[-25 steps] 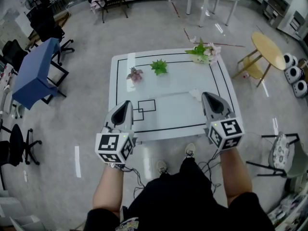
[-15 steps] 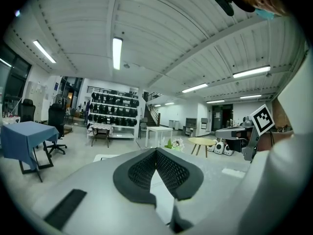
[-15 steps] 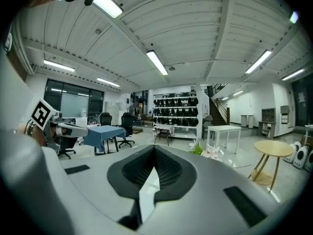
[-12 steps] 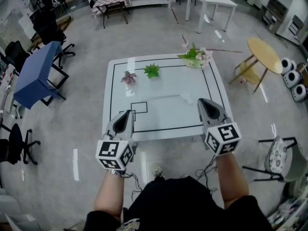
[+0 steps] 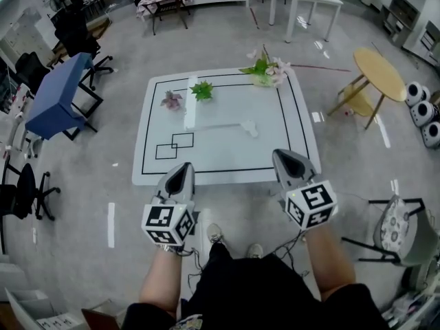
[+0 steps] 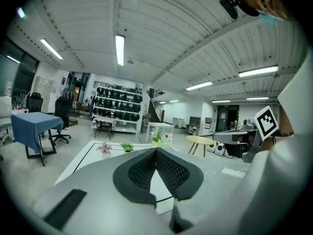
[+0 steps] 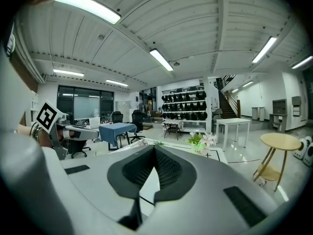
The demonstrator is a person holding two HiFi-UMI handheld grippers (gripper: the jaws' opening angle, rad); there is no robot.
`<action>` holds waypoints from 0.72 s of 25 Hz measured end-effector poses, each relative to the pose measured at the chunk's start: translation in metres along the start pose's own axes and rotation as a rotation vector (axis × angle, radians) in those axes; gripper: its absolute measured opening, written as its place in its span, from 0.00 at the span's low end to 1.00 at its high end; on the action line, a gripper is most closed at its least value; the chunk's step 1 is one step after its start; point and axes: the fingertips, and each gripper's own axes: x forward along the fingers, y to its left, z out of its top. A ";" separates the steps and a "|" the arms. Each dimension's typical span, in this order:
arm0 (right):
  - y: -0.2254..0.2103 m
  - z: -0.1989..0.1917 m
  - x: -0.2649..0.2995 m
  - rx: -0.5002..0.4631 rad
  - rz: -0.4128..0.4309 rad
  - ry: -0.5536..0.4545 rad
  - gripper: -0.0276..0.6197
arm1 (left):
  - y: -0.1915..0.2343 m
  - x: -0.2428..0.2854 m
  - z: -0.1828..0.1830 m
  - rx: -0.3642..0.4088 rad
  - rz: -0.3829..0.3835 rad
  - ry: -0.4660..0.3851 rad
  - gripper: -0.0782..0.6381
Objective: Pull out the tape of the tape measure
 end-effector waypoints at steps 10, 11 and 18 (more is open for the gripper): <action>-0.003 -0.023 -0.049 0.004 0.082 0.004 0.04 | -0.057 -0.044 -0.024 -0.003 0.075 0.009 0.11; -0.002 -0.023 -0.052 0.002 0.092 0.000 0.04 | -0.059 -0.049 -0.025 -0.001 0.085 0.006 0.11; 0.011 -0.024 -0.066 0.006 0.134 -0.009 0.04 | -0.069 -0.082 -0.028 0.000 0.137 -0.003 0.11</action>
